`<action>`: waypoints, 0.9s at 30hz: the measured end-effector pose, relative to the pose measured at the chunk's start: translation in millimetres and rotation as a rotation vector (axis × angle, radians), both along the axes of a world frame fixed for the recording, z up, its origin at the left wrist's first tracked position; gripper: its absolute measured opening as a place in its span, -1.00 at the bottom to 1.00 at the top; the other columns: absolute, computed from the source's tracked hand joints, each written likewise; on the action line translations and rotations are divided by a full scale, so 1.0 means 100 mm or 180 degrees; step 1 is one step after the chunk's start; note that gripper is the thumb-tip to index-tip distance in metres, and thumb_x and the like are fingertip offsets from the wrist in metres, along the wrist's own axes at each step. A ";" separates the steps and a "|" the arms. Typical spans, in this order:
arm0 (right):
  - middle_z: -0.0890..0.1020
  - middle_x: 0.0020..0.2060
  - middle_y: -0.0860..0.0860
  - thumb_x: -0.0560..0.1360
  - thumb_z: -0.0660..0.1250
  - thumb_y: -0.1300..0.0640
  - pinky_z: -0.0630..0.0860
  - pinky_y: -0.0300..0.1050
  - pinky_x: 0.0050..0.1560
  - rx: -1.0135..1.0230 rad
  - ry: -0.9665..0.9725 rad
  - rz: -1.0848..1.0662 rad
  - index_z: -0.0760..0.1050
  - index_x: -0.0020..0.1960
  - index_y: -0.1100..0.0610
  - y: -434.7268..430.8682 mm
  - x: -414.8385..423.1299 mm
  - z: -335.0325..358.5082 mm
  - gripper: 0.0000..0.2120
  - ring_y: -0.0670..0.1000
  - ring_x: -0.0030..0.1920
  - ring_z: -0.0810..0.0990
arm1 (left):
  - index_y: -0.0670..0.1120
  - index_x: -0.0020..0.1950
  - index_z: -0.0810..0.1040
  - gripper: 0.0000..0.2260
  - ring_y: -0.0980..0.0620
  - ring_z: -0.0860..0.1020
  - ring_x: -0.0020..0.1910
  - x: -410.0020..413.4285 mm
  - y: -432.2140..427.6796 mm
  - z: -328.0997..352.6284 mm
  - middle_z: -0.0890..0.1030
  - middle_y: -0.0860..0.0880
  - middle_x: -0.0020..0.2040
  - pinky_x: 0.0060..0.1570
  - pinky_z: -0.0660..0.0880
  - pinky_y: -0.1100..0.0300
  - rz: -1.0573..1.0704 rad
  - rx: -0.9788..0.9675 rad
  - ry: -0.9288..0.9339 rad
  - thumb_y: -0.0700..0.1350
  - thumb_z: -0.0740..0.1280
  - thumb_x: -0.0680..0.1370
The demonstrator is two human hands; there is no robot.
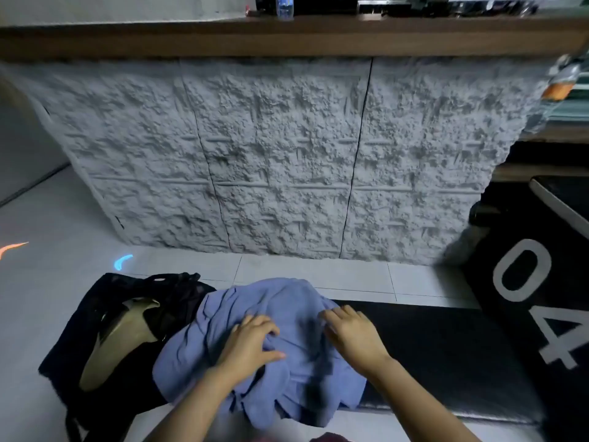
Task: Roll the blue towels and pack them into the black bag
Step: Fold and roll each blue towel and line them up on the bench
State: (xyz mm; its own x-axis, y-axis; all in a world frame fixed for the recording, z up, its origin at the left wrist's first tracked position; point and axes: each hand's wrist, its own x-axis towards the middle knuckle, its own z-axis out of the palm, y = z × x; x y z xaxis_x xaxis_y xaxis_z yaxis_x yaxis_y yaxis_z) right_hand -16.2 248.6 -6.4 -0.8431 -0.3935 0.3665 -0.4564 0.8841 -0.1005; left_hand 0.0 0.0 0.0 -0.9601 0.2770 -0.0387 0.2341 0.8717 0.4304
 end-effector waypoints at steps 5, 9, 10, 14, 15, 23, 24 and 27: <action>0.50 -0.44 -0.16 0.30 0.16 -0.03 0.11 -0.24 -0.44 0.0104 -0.0657 0.0343 0.44 -0.29 -0.09 -0.34 0.18 -0.03 -0.91 -0.12 -0.42 0.48 | 0.02 0.20 0.47 -0.59 0.07 0.17 0.43 0.13 -0.02 -0.14 0.22 0.13 0.44 0.35 0.23 0.15 -0.0183 -0.0534 -0.0327 0.10 0.43 0.41; 0.54 -0.35 -0.13 0.36 0.17 -0.06 0.28 -0.21 -0.43 -0.0238 -0.1276 0.0180 0.45 -0.23 -0.07 -0.48 0.14 -0.12 -0.88 -0.06 -0.34 0.47 | -0.08 -0.07 0.64 -0.91 0.03 0.38 0.25 0.09 -0.01 -0.18 0.43 0.09 0.27 0.20 0.34 0.21 0.0376 0.0212 0.0099 -0.09 0.43 0.47; 0.56 -0.28 -0.11 0.40 0.18 -0.05 0.32 -0.17 -0.38 -0.0537 -0.1378 0.0174 0.42 -0.19 -0.05 -0.51 0.12 -0.08 -0.90 -0.04 -0.27 0.45 | -0.08 -0.13 0.65 -0.97 0.05 0.43 0.13 0.06 0.01 -0.11 0.48 0.10 0.13 0.11 0.36 0.25 0.0600 0.0531 0.0198 -0.14 0.44 0.46; 0.55 -0.17 -0.20 0.43 0.35 -0.07 0.43 -0.23 -0.11 -0.1770 -0.1973 0.0533 0.43 -0.06 -0.08 -0.59 0.08 0.26 -0.84 -0.18 -0.13 0.49 | 0.05 -0.23 0.57 -0.74 0.30 0.53 -0.25 -0.07 0.13 0.40 0.61 0.13 -0.30 -0.19 0.41 0.41 0.1024 0.2076 -0.0177 -0.30 0.33 0.52; 0.55 -0.19 -0.21 0.43 0.39 -0.04 0.43 -0.26 -0.09 -0.2017 -0.1936 0.0558 0.43 -0.08 -0.08 -0.61 0.08 0.37 -0.85 -0.20 -0.16 0.50 | 0.06 -0.23 0.56 -0.72 0.34 0.52 -0.29 -0.11 0.15 0.52 0.63 0.17 -0.33 -0.21 0.42 0.40 0.1017 0.2252 -0.0260 -0.30 0.30 0.54; 0.57 -0.35 -0.04 0.49 0.38 0.21 0.44 -0.24 -0.22 -0.3282 -0.1703 0.0440 0.51 -0.26 0.11 -0.68 -0.11 1.27 -0.84 -0.15 -0.30 0.49 | -0.03 -0.18 0.49 -0.88 -0.07 0.53 -0.15 -0.27 0.31 1.30 0.56 -0.15 -0.17 -0.10 0.48 0.05 0.1458 0.2765 0.0607 -0.19 0.33 0.54; 0.55 -0.39 -0.08 0.48 0.39 0.21 0.41 -0.28 -0.24 -0.3314 -0.1641 0.0407 0.48 -0.29 0.07 -0.66 -0.13 1.37 -0.80 -0.19 -0.34 0.47 | -0.06 -0.19 0.53 -0.90 -0.06 0.53 -0.12 -0.27 0.35 1.36 0.54 -0.12 -0.12 -0.06 0.48 0.04 0.1434 0.2566 0.0853 -0.19 0.35 0.52; 0.51 -0.43 -0.08 0.47 0.41 0.22 0.37 -0.31 -0.29 -0.3361 -0.1359 0.0341 0.43 -0.33 0.05 -0.62 -0.13 1.61 -0.75 -0.19 -0.39 0.43 | -0.07 -0.23 0.61 -0.93 0.07 0.53 -0.26 -0.15 0.51 1.60 0.54 -0.06 -0.22 -0.14 0.48 0.16 0.1496 0.2437 0.1359 -0.13 0.45 0.45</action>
State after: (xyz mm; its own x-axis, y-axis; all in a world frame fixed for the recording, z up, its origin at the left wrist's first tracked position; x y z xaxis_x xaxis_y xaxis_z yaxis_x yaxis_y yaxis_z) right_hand -29.3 186.8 154.3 -0.9589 -0.1369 0.2485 -0.2744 0.2248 -0.9350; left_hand -14.9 51.3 159.8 -0.8704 -0.3293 0.3661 0.2027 0.4379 0.8759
